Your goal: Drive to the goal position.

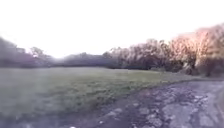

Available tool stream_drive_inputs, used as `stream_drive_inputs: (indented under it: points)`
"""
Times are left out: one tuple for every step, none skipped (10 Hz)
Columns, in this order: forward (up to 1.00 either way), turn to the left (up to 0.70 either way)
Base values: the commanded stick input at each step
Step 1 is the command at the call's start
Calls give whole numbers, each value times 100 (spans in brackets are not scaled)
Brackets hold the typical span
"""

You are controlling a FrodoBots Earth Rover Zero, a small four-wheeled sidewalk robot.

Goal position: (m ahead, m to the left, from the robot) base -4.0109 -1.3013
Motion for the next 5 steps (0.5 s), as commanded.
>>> stream_drive_inputs:
  points:
    - [0, 70]
    - [0, 70]
    - [0, 70]
    - [0, 70]
    - [0, 70]
